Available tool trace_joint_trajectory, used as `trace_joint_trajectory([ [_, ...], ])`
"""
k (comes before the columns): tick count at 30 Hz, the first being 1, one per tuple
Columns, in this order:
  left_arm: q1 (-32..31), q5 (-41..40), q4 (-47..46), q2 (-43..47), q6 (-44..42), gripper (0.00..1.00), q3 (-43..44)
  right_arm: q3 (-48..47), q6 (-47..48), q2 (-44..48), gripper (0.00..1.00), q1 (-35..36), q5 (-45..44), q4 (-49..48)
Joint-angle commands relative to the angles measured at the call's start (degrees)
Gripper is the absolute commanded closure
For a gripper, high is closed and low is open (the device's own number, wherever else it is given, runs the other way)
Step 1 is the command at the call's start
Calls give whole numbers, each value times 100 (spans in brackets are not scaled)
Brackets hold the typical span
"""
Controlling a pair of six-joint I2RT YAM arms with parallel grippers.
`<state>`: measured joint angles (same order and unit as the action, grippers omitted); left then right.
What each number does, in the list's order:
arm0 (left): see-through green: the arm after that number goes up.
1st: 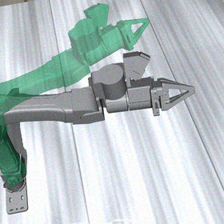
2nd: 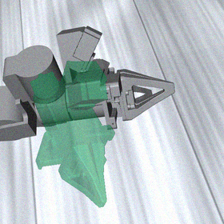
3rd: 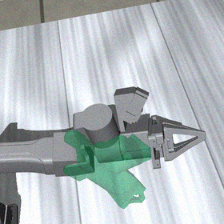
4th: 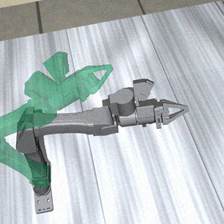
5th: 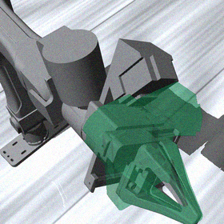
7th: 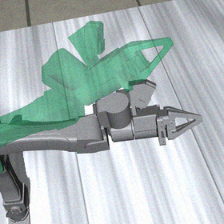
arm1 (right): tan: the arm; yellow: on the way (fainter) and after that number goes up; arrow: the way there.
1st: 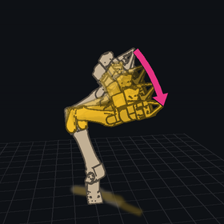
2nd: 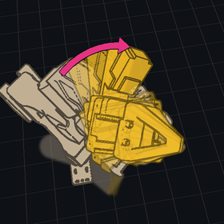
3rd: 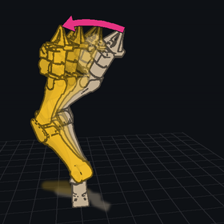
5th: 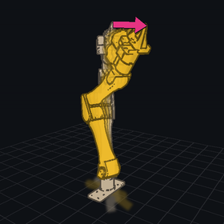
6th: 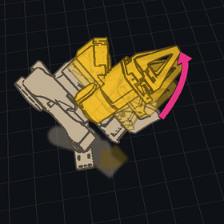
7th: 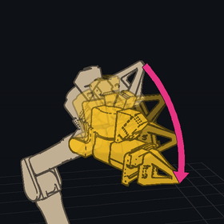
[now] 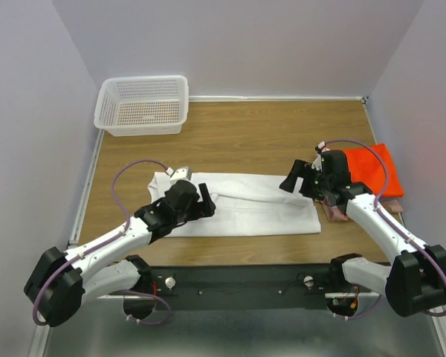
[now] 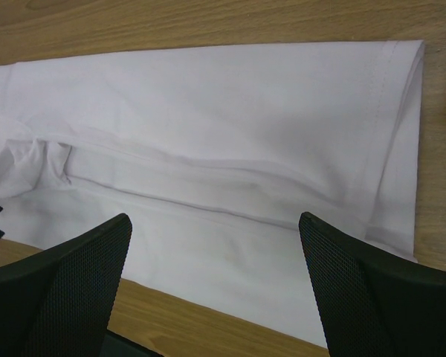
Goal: Fold and stack the t-shirts
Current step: Fold the tshirt
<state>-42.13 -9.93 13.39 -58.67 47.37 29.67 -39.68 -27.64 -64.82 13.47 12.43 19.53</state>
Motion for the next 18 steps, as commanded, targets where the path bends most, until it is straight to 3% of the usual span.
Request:
trace_joint_trajectory([
  [1, 55, -1185, 174, 120, 106, 2, 433, -110, 180, -118, 0, -11, 199, 16],
  [8, 1100, -986, -530, -1531, -773, 2, 1154, -101, 233, -242, 0, -3, 234, 16],
  [13, 1058, -660, -433, -2253, -809, 2, 1401, -66, 215, -207, 0, -3, 208, 25],
  [18, 584, -466, -539, -1850, -502, 2, 726, -92, 215, -242, 0, -3, 129, 16],
])
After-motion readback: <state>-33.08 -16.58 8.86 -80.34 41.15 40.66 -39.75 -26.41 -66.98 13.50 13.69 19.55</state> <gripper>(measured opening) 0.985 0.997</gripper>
